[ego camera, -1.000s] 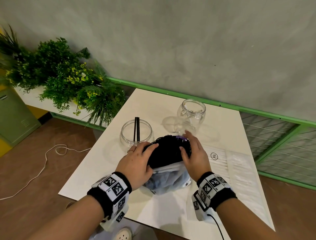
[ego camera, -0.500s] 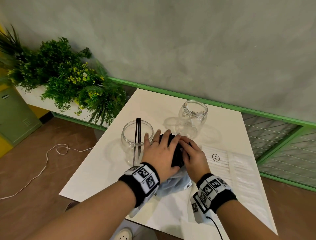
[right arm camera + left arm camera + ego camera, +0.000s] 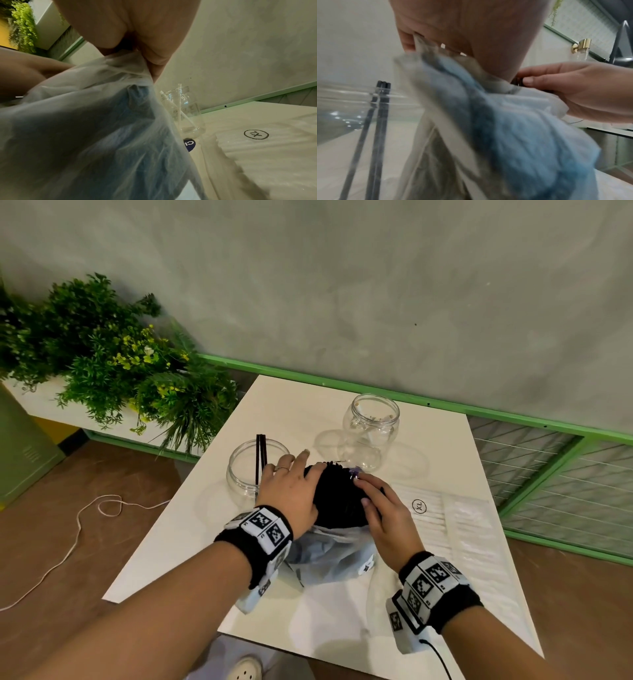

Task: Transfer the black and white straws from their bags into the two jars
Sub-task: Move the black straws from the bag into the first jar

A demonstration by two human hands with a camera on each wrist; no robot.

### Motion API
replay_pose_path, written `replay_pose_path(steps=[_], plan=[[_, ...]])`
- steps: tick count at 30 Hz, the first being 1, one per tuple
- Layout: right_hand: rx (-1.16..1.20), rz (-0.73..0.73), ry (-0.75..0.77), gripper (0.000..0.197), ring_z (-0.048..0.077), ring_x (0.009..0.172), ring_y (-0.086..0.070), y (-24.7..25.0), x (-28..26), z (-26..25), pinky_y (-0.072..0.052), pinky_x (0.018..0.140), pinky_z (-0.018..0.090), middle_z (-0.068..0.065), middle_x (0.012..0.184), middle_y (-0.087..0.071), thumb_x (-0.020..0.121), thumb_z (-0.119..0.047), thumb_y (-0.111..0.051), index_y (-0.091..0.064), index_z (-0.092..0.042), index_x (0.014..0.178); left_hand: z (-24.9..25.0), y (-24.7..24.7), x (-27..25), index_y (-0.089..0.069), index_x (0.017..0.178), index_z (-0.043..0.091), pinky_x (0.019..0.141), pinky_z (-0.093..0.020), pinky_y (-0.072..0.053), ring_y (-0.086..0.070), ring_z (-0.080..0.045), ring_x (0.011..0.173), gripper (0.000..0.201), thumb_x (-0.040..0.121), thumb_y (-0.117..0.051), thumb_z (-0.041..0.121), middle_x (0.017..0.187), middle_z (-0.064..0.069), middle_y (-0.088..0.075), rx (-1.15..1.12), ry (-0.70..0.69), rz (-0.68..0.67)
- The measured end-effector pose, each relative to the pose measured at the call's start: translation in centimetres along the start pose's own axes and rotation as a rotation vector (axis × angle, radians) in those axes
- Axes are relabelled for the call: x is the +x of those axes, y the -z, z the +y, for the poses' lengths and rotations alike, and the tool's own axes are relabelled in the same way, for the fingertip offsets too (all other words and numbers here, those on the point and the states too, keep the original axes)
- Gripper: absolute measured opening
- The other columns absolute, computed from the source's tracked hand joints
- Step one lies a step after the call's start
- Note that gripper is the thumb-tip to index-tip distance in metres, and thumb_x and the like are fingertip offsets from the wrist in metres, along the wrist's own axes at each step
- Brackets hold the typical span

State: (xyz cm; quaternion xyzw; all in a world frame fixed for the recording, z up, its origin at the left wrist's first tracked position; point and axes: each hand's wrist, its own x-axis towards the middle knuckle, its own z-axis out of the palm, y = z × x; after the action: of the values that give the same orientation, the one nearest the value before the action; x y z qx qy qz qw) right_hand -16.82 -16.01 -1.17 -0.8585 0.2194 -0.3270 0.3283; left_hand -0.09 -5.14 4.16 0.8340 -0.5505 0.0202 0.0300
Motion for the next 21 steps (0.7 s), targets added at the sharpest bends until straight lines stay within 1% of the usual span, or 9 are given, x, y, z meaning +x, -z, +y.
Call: replay_pose_path(steps=[3, 5, 8, 10, 12, 13, 16, 18, 21], plan=[[0.006, -0.014, -0.007, 0.036, 0.000, 0.129, -0.041, -0.1, 0.1, -0.4, -0.032, 0.108, 0.018, -0.011, 0.139, -0.045, 0.097, -0.019, -0.044, -0.055, -0.019, 0.131, -0.7, 0.2, -0.5, -0.026, 0.140, 0.029, 0.093, -0.039, -0.038, -0.046, -0.027, 0.119, 0.065, 0.082, -0.053, 0.031, 0.138, 0.000, -0.044, -0.079, -0.006, 0.000], [-0.003, -0.044, -0.028, 0.040, -0.004, 0.130, -0.037, -0.5, 0.1, -0.9, -0.035, 0.107, 0.020, -0.014, 0.143, -0.039, 0.096, -0.033, -0.044, -0.051, -0.022, 0.133, -1.1, 0.2, -1.0, -0.027, 0.139, 0.029, 0.086, -0.037, -0.044, -0.052, -0.027, 0.110, 0.062, 0.083, -0.053, 0.030, 0.131, 0.000, -0.048, -0.136, -0.007, 0.000], [-0.064, -0.086, -0.044, 0.066, -0.007, 0.124, -0.036, -1.4, 0.0, -1.9, -0.044, 0.095, 0.022, -0.016, 0.149, -0.026, 0.082, -0.056, -0.054, -0.040, -0.024, 0.138, -1.3, 0.0, -1.8, -0.027, 0.138, 0.031, 0.083, -0.035, -0.046, -0.055, -0.027, 0.105, 0.061, 0.084, -0.055, 0.027, 0.129, 0.001, -0.048, -0.237, 0.000, 0.005], [-0.159, -0.080, -0.051, 0.086, 0.003, 0.123, -0.042, -2.4, 0.1, -2.2, -0.049, 0.090, 0.026, -0.011, 0.150, -0.022, 0.069, -0.062, -0.065, -0.036, -0.022, 0.140, -1.4, -0.2, -2.3, -0.028, 0.137, 0.033, 0.082, -0.035, -0.047, -0.056, -0.025, 0.102, 0.059, 0.085, -0.054, 0.025, 0.127, 0.002, -0.050, -0.276, 0.002, 0.018], [-0.224, -0.084, -0.094, 0.093, 0.016, 0.121, -0.049, -3.3, 0.5, -2.5, -0.053, 0.087, 0.035, -0.008, 0.151, -0.019, 0.062, -0.059, -0.072, -0.033, -0.023, 0.139, -1.7, -0.3, -2.7, -0.029, 0.136, 0.035, 0.078, -0.034, -0.048, -0.058, -0.024, 0.099, 0.057, 0.086, -0.053, 0.023, 0.124, 0.003, -0.052, -0.313, 0.013, 0.029], [-0.242, -0.084, -0.102, 0.090, 0.019, 0.118, -0.051, -3.7, 0.7, -2.7, -0.055, 0.084, 0.037, -0.008, 0.151, -0.019, 0.063, -0.055, -0.073, -0.033, -0.023, 0.138, -1.9, -0.3, -2.9, -0.029, 0.135, 0.035, 0.076, -0.034, -0.048, -0.058, -0.023, 0.098, 0.055, 0.086, -0.052, 0.023, 0.122, 0.003, -0.052, -0.330, 0.024, 0.034], [-0.210, -0.038, -0.051, 0.058, 0.014, 0.113, -0.053, -4.3, 1.5, -2.9, -0.055, 0.081, 0.037, -0.008, 0.145, -0.030, 0.080, -0.032, -0.068, -0.043, -0.020, 0.132, -2.9, -0.2, -3.3, -0.030, 0.135, 0.037, 0.073, -0.034, -0.047, -0.058, -0.024, 0.098, 0.052, 0.088, -0.050, 0.023, 0.121, 0.003, -0.053, -0.342, 0.066, 0.049], [-0.139, 0.012, -0.002, 0.040, 0.009, 0.116, -0.048, -3.6, 2.1, -2.8, -0.049, 0.092, 0.033, -0.002, 0.138, -0.043, 0.088, -0.014, -0.062, -0.052, -0.014, 0.127, -3.8, 0.0, -3.6, -0.033, 0.133, 0.038, 0.074, -0.034, -0.047, -0.058, -0.024, 0.099, 0.049, 0.089, -0.049, 0.023, 0.120, 0.002, -0.053, -0.342, 0.092, 0.065], [-0.031, 0.089, 0.012, 0.036, 0.006, 0.114, -0.049, -2.2, 2.9, -2.6, -0.037, 0.100, 0.015, 0.001, 0.124, -0.054, 0.091, -0.003, -0.056, -0.055, -0.010, 0.126, -5.3, 0.2, -4.2, -0.040, 0.129, 0.036, 0.072, -0.030, -0.045, -0.058, -0.023, 0.097, 0.042, 0.091, -0.050, 0.024, 0.118, 0.004, -0.053, -0.353, 0.152, 0.105]])
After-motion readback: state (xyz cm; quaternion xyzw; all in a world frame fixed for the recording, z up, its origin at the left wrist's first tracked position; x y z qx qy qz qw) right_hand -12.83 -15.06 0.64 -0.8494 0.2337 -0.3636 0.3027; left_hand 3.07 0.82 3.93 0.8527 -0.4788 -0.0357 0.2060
